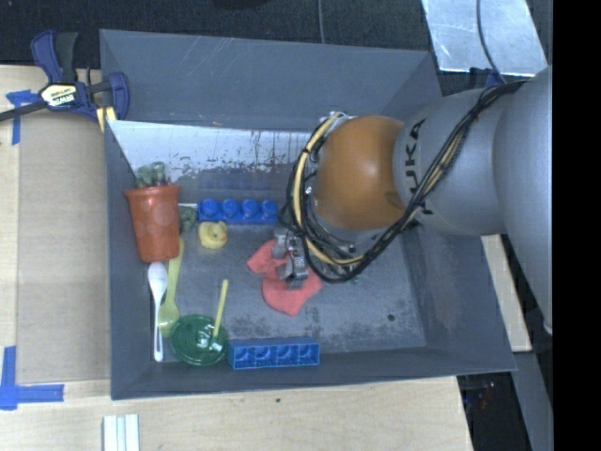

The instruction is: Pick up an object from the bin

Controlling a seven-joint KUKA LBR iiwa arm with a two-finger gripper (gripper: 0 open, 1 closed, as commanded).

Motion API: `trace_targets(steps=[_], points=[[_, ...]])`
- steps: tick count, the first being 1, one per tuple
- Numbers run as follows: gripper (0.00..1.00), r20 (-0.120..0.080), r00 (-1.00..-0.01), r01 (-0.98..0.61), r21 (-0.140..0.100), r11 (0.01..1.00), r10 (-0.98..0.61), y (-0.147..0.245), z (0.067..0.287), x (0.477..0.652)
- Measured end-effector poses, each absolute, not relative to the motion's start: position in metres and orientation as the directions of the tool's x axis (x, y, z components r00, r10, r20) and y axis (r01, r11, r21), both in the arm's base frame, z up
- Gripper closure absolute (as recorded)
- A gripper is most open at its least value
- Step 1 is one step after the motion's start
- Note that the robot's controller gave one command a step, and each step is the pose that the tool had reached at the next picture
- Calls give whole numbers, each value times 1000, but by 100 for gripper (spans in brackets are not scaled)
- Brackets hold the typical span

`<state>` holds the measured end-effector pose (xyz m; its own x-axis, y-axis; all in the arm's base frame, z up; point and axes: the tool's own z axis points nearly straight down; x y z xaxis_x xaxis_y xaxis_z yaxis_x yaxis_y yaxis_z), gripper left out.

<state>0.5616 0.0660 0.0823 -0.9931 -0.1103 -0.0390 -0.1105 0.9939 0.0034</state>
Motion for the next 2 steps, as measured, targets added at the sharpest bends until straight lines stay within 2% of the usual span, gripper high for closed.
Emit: trace_targets(steps=[1,2], points=[[100,-39,-993,-110,4,994,-110,66,83,561],[100,-35,-991,-128,3,992,-128,56,157,556]])
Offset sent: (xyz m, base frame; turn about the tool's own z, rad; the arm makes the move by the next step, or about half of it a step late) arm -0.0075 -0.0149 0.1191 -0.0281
